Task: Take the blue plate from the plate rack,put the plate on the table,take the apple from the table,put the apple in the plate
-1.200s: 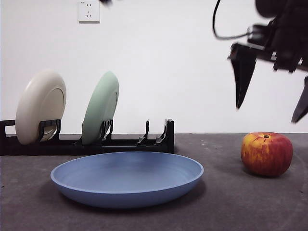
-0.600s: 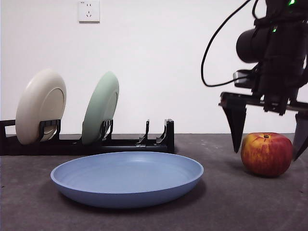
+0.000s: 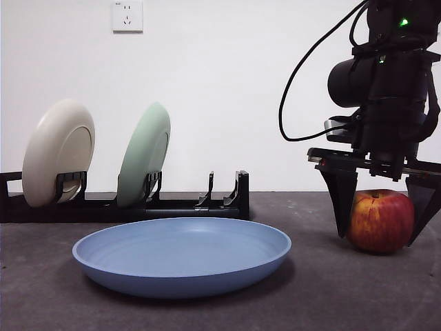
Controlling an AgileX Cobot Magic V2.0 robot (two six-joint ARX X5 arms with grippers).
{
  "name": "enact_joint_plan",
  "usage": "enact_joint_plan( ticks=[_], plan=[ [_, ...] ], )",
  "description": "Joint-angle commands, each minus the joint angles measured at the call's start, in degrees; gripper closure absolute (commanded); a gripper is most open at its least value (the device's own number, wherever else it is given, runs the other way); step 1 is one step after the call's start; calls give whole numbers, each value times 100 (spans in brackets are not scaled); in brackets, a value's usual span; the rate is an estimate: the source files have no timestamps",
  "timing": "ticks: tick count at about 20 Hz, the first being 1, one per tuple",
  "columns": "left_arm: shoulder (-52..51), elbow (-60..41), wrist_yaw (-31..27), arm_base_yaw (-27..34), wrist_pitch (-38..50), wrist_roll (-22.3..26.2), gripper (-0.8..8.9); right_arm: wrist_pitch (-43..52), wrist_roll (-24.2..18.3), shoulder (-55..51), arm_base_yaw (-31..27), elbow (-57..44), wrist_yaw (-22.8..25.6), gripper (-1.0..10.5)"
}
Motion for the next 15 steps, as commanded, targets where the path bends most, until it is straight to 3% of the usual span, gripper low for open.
enact_joint_plan(
  ticks=[1,8,15],
  plan=[
    [-26,-13,-28,20,-7,-46,818,-13,-2,2,63,-22,-15,858],
    [-42,-13,-28,20,-20,-46,818,-240,120,-1027,461,-7,-87,923],
    [-66,-13,-13,20,-273,-247,818,-756,404,-1073,1716,890,-223,921]
  ],
)
